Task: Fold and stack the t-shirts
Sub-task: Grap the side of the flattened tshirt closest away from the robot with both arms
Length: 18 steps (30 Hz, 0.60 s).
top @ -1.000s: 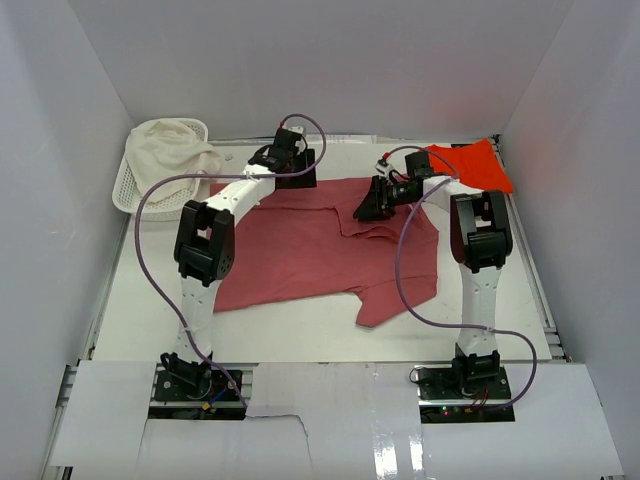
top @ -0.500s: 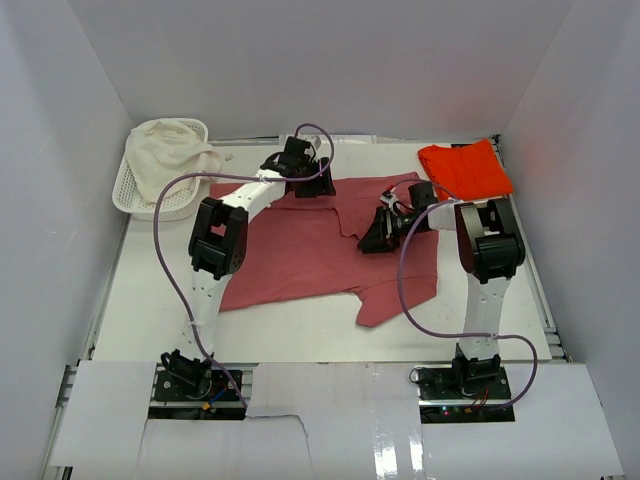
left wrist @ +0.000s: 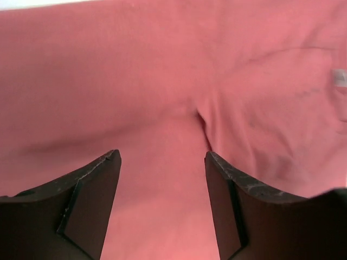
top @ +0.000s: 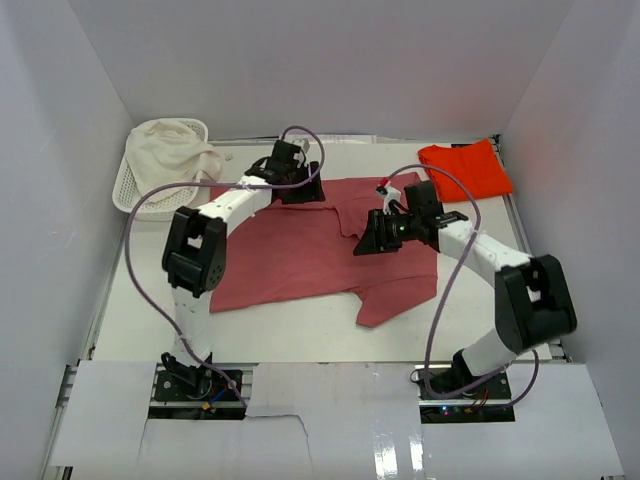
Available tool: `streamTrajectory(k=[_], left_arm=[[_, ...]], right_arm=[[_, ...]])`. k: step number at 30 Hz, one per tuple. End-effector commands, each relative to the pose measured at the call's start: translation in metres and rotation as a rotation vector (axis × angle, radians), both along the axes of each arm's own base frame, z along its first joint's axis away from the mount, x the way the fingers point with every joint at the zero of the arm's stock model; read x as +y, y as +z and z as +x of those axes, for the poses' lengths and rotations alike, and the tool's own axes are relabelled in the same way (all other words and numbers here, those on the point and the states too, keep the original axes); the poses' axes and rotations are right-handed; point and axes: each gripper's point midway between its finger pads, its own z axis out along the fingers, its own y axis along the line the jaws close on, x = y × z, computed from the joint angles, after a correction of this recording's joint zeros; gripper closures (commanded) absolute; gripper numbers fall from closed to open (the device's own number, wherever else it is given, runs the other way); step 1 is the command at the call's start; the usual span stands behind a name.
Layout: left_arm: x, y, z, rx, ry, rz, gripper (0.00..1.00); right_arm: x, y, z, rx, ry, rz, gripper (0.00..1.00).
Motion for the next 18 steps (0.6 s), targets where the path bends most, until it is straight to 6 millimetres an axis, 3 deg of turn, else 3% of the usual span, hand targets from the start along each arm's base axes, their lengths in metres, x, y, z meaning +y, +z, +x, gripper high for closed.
streamTrajectory(k=[1, 2, 3, 4, 7, 8, 10, 11, 16, 18], left_arm=[[0.014, 0.101, -0.03, -0.166, 0.033, -0.063, 0.25], [0.013, 0.102, -0.042, -0.155, 0.028, -0.074, 0.25], [0.011, 0.116, -0.057, -0.158, 0.033, -0.113, 0.24], [0.013, 0.097, -0.076, -0.1, 0.025, -0.112, 0.23], [0.015, 0.098, -0.103, -0.072, 0.037, -0.171, 0.22], [0.018, 0.078, -0.118, -0.022, 0.034, -0.169, 0.22], [0.019, 0.08, -0.126, -0.029, 0.053, -0.215, 0.21], [0.024, 0.066, -0.134, -0.004, 0.066, -0.209, 0.21], [0.021, 0.055, -0.142, 0.022, 0.091, -0.266, 0.21], [0.016, 0.047, -0.145, 0.053, 0.077, -0.279, 0.21]], right_arm=[[-0.029, -0.017, -0.023, -0.084, -0.089, -0.236, 0.52], [-0.038, -0.035, -0.036, -0.077, -0.116, -0.31, 0.52], [-0.039, -0.036, -0.043, -0.091, -0.118, -0.322, 0.52], [-0.042, -0.04, -0.056, -0.106, -0.129, -0.358, 0.51], [-0.043, -0.047, -0.079, -0.101, -0.129, -0.424, 0.5], [-0.043, -0.053, -0.086, -0.119, -0.144, -0.493, 0.5], [-0.048, -0.061, -0.097, -0.122, -0.15, -0.584, 0.49], [-0.046, -0.063, -0.102, -0.138, -0.162, -0.621, 0.49], [-0.029, -0.067, -0.12, -0.158, -0.142, -0.686, 0.49], [-0.031, -0.068, -0.122, -0.168, -0.177, -0.731, 0.49]])
